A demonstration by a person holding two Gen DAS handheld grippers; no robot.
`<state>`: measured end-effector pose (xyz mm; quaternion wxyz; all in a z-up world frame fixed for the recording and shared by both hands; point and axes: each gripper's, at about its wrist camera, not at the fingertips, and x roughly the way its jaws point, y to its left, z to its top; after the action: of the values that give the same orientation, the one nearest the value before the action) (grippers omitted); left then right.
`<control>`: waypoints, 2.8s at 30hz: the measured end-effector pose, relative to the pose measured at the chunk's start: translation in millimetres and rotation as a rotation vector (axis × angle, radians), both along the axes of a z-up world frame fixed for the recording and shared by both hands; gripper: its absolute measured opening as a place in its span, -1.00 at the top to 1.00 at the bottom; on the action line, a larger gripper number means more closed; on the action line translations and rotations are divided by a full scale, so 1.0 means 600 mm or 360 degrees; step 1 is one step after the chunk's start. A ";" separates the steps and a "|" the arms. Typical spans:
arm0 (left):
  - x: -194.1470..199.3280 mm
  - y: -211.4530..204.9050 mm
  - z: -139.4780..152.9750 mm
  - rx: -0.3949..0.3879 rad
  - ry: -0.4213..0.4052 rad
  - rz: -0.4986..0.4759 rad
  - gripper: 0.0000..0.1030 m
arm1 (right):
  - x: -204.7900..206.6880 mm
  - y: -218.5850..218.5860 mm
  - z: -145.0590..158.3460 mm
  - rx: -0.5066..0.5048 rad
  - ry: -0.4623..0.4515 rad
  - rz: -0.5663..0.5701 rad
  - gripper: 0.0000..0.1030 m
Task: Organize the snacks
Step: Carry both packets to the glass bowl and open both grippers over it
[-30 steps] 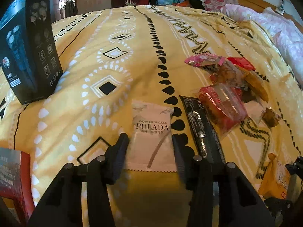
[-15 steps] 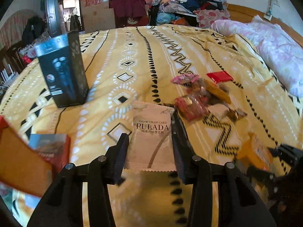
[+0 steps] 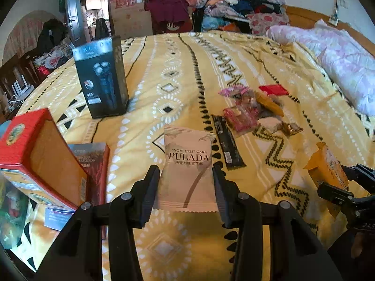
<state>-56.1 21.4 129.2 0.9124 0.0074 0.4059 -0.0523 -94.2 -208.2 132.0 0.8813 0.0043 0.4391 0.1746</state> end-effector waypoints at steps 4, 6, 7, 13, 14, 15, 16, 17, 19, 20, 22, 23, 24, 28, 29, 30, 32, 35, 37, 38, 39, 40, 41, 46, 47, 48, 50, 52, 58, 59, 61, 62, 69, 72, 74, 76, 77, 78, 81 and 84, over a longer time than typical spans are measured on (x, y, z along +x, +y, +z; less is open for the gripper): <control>-0.021 0.021 0.040 -0.0063 -0.0081 0.0001 0.09 | 0.001 0.021 0.041 -0.0007 -0.0084 0.0025 -0.39; -0.035 0.037 0.070 -0.0106 -0.0148 0.0006 0.09 | 0.006 0.035 0.061 -0.0012 -0.0127 0.0045 -0.39; -0.040 0.046 0.083 -0.0119 -0.0172 0.0011 0.09 | 0.010 0.045 0.074 -0.0015 -0.0156 0.0059 -0.39; -0.073 0.124 0.167 -0.0155 -0.0317 0.0089 0.09 | 0.033 0.113 0.145 0.0013 -0.0303 0.0162 -0.39; -0.076 0.141 0.177 -0.0155 -0.0332 0.0112 0.09 | 0.039 0.127 0.157 0.0025 -0.0324 0.0185 -0.39; -0.080 0.163 0.190 -0.0154 -0.0354 0.0147 0.09 | 0.043 0.137 0.166 0.0033 -0.0341 0.0203 -0.39; -0.083 0.180 0.198 -0.0156 -0.0367 0.0175 0.09 | 0.049 0.156 0.181 0.0045 -0.0364 0.0231 -0.39; -0.086 0.198 0.207 -0.0157 -0.0381 0.0207 0.09 | 0.054 0.173 0.194 0.0064 -0.0383 0.0262 -0.39; -0.093 0.250 0.230 -0.0153 -0.0420 0.0296 0.09 | 0.059 0.203 0.216 0.0095 -0.0416 0.0323 -0.39; -0.096 0.274 0.238 -0.0150 -0.0433 0.0334 0.09 | 0.062 0.224 0.231 0.0116 -0.0434 0.0365 -0.39; -0.106 0.327 0.256 -0.0152 -0.0460 0.0421 0.09 | 0.069 0.267 0.257 0.0162 -0.0458 0.0451 -0.39; -0.110 0.360 0.265 -0.0166 -0.0469 0.0468 0.09 | 0.073 0.293 0.271 0.0186 -0.0466 0.0498 -0.39; -0.114 0.384 0.271 -0.0170 -0.0475 0.0508 0.09 | 0.077 0.318 0.282 0.0214 -0.0464 0.0548 -0.39; -0.140 0.510 0.302 -0.0154 -0.0519 0.0703 0.09 | 0.087 0.432 0.318 0.0320 -0.0433 0.0749 -0.39; -0.147 0.543 0.306 -0.0154 -0.0518 0.0753 0.09 | 0.087 0.460 0.325 0.0338 -0.0423 0.0797 -0.39; -0.156 0.577 0.308 -0.0158 -0.0516 0.0804 0.09 | 0.087 0.485 0.330 0.0353 -0.0411 0.0839 -0.39; -0.169 0.627 0.307 -0.0161 -0.0507 0.0880 0.09 | 0.086 0.537 0.337 0.0371 -0.0385 0.0924 -0.39; -0.187 0.704 0.295 -0.0168 -0.0457 0.0983 0.09 | 0.085 0.615 0.342 0.0394 -0.0321 0.1024 -0.39; -0.199 0.736 0.284 -0.0174 -0.0419 0.1022 0.09 | 0.084 0.660 0.343 0.0403 -0.0293 0.1088 -0.39; -0.205 0.747 0.278 -0.0181 -0.0407 0.1040 0.09 | 0.083 0.682 0.341 0.0394 -0.0275 0.1120 -0.39; -0.212 0.760 0.271 -0.0191 -0.0395 0.1057 0.09 | 0.080 0.699 0.337 0.0387 -0.0255 0.1147 -0.39; -0.219 0.770 0.263 -0.0203 -0.0384 0.1074 0.09 | 0.076 0.716 0.334 0.0379 -0.0239 0.1169 -0.39; -0.222 0.775 0.256 -0.0216 -0.0376 0.1084 0.09 | 0.072 0.731 0.330 0.0369 -0.0221 0.1193 -0.39; -0.233 0.792 0.225 -0.0267 -0.0345 0.1101 0.09 | 0.050 0.782 0.300 0.0319 -0.0133 0.1272 -0.39; -0.232 0.790 0.223 -0.0271 -0.0341 0.1099 0.09 | 0.047 0.793 0.296 0.0308 -0.0124 0.1282 -0.39; -0.234 0.791 0.220 -0.0276 -0.0336 0.1096 0.09 | 0.044 0.796 0.295 0.0301 -0.0118 0.1288 -0.39; -0.234 0.788 0.213 -0.0276 -0.0324 0.1086 0.09 | 0.040 0.804 0.292 0.0282 -0.0112 0.1294 -0.39; -0.231 0.787 0.207 -0.0277 -0.0312 0.1075 0.09 | 0.039 0.806 0.290 0.0277 -0.0105 0.1293 -0.39; -0.221 0.782 0.197 -0.0292 -0.0298 0.1063 0.09 | 0.039 0.824 0.291 0.0260 -0.0097 0.1284 -0.39; -0.220 0.781 0.196 -0.0294 -0.0298 0.1062 0.09 | 0.039 0.825 0.290 0.0257 -0.0097 0.1283 -0.39; -0.219 0.780 0.197 -0.0293 -0.0298 0.1062 0.09 | 0.040 0.825 0.290 0.0259 -0.0093 0.1284 -0.39; -0.219 0.780 0.197 -0.0293 -0.0297 0.1063 0.09 | 0.040 0.826 0.287 0.0255 -0.0092 0.1286 -0.39; -0.212 0.775 0.191 -0.0290 -0.0273 0.1062 0.09 | 0.040 0.828 0.278 0.0249 -0.0084 0.1296 -0.39; -0.208 0.776 0.183 -0.0297 -0.0251 0.1065 0.07 | 0.039 0.832 0.274 0.0239 -0.0073 0.1300 -0.40; -0.209 0.778 0.179 -0.0297 -0.0246 0.1073 0.07 | 0.039 0.835 0.271 0.0233 -0.0066 0.1303 -0.40; -0.209 0.778 0.176 -0.0294 -0.0242 0.1079 0.06 | 0.038 0.836 0.270 0.0234 -0.0063 0.1303 -0.41; -0.209 0.779 0.175 -0.0293 -0.0238 0.1079 0.04 | 0.038 0.836 0.269 0.0235 -0.0064 0.1304 -0.40; -0.209 0.780 0.174 -0.0291 -0.0235 0.1080 0.00 | 0.038 0.836 0.269 0.0233 -0.0062 0.1306 -0.40; -0.209 0.780 0.173 -0.0276 -0.0240 0.1092 -0.18 | 0.034 0.838 0.267 0.0217 -0.0072 0.1312 -0.41; -0.209 0.781 0.170 -0.0274 -0.0233 0.1098 -0.19 | 0.031 0.838 0.267 0.0218 -0.0077 0.1316 -0.41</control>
<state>-181.8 489.9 231.4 0.9004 -0.2030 0.3121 0.2252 -75.5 294.8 292.3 0.7447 -0.1179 0.3705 0.5424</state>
